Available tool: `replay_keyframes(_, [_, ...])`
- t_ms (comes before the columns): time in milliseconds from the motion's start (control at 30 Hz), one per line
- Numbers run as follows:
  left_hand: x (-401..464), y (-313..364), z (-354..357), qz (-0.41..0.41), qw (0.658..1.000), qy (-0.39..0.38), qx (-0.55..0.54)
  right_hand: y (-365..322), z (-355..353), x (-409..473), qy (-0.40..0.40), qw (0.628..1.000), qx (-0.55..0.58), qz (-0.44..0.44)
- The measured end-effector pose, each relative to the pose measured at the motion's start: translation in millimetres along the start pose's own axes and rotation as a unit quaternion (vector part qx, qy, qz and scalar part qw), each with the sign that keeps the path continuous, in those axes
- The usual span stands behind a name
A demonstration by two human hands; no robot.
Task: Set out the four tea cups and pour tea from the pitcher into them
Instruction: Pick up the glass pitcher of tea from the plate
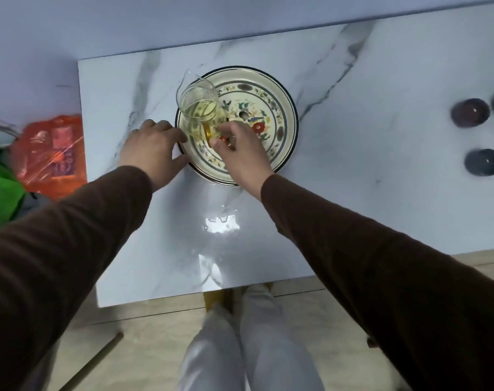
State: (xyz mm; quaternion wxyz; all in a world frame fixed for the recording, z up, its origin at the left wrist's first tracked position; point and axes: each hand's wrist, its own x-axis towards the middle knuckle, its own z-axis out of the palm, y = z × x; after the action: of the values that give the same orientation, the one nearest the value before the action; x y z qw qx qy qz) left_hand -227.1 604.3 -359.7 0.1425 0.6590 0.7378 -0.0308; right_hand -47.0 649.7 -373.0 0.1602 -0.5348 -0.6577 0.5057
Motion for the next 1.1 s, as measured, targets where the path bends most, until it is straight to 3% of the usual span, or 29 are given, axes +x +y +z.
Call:
replay_keyframes(200, [11.2,-15.2,4.7,0.016,1.0,-0.006,0.0,-8.6,29.0,13.9,0.014,0.99,0.114,0.086])
replay_keyframes(433, [12.6,-25.2,6.2,0.047,0.999,-0.008,-0.013,-15.6,46.3,17.3,0.042,0.939,0.292,0.175])
replay_keyframes(733, [17.9,18.2,-7.7,0.091,0.995,-0.028,-0.024,1.5,-12.1,-27.7,0.14,0.954,0.207,0.164])
replay_keyframes(1100, [-2.5,188.3,-0.3,0.177,0.981,-0.057,-0.057,69.7,-146.1,-152.3,0.229,0.947,0.156,0.164])
